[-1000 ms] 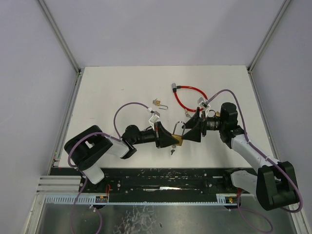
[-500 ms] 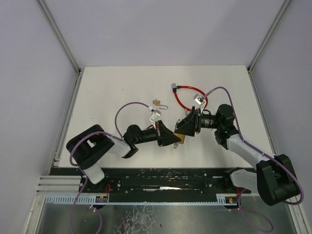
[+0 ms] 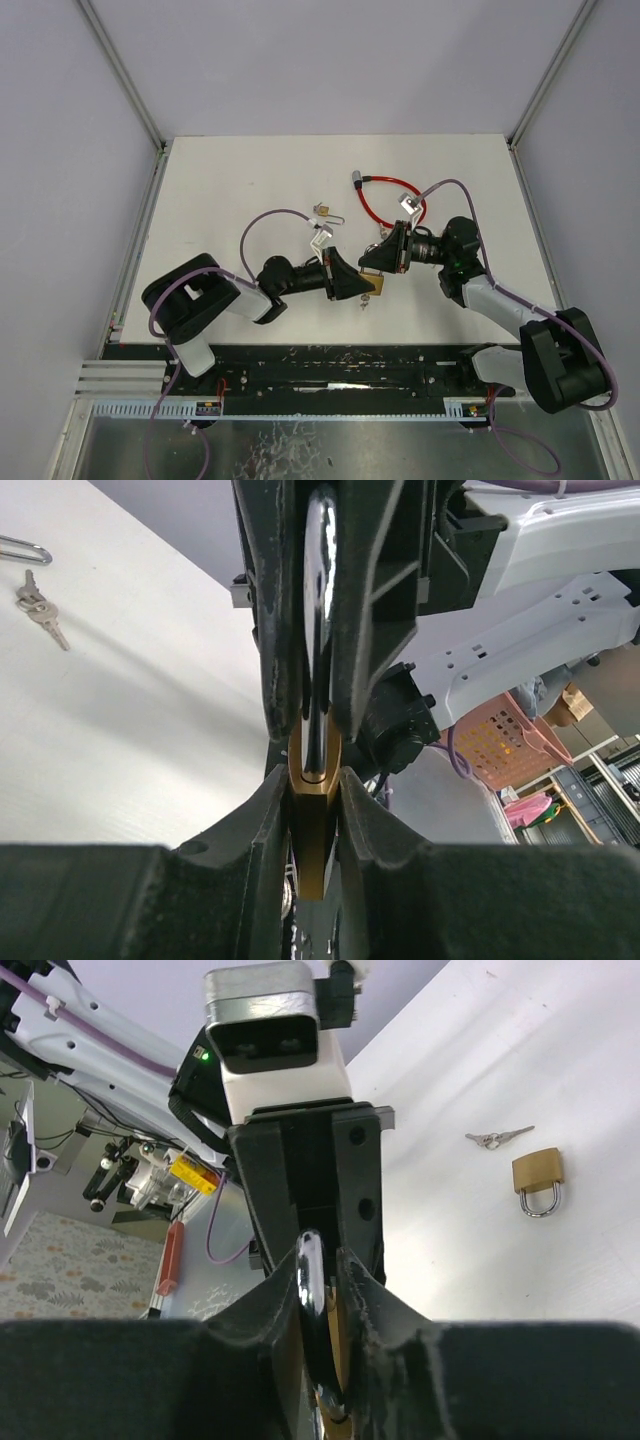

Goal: Lock with the key
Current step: Lock the lock.

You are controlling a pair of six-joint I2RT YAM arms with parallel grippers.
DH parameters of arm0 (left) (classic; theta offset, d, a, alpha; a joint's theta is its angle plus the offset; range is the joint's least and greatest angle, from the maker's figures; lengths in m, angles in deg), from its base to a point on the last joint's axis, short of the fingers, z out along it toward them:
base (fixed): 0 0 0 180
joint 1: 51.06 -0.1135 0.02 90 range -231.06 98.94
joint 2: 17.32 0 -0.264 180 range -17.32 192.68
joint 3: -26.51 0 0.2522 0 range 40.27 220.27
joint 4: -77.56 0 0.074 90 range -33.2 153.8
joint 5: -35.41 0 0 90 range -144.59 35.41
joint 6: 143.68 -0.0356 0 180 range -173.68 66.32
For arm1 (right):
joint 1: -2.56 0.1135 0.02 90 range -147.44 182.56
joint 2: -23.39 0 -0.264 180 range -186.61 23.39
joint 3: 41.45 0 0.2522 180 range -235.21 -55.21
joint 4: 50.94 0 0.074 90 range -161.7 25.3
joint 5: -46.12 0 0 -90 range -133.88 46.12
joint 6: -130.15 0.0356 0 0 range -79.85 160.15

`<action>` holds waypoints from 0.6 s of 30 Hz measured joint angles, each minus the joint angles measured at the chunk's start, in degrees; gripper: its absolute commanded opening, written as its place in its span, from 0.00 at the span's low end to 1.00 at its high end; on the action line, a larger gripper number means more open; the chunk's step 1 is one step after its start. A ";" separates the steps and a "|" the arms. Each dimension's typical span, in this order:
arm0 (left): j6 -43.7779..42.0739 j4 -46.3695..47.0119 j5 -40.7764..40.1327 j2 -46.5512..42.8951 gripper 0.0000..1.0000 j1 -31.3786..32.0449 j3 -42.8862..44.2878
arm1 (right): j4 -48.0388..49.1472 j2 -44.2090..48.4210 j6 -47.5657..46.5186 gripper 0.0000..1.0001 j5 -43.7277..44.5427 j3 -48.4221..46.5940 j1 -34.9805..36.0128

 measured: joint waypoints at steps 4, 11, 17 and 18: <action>1.42 1.05 0.39 0.00 0.13 0.24 0.13 | 0.92 -0.52 -0.57 0.00 0.04 0.00 0.02; 2.21 2.10 -1.49 0.09 0.62 0.26 0.02 | 1.16 0.15 -0.15 0.00 -0.76 0.00 -0.63; 2.43 2.56 -3.32 0.09 0.68 0.24 -1.40 | 1.55 0.85 2.08 0.00 -0.74 0.00 -4.17; 2.47 2.58 -3.50 0.09 0.67 0.24 -1.64 | 1.57 0.85 2.27 0.00 -0.74 0.00 -4.46</action>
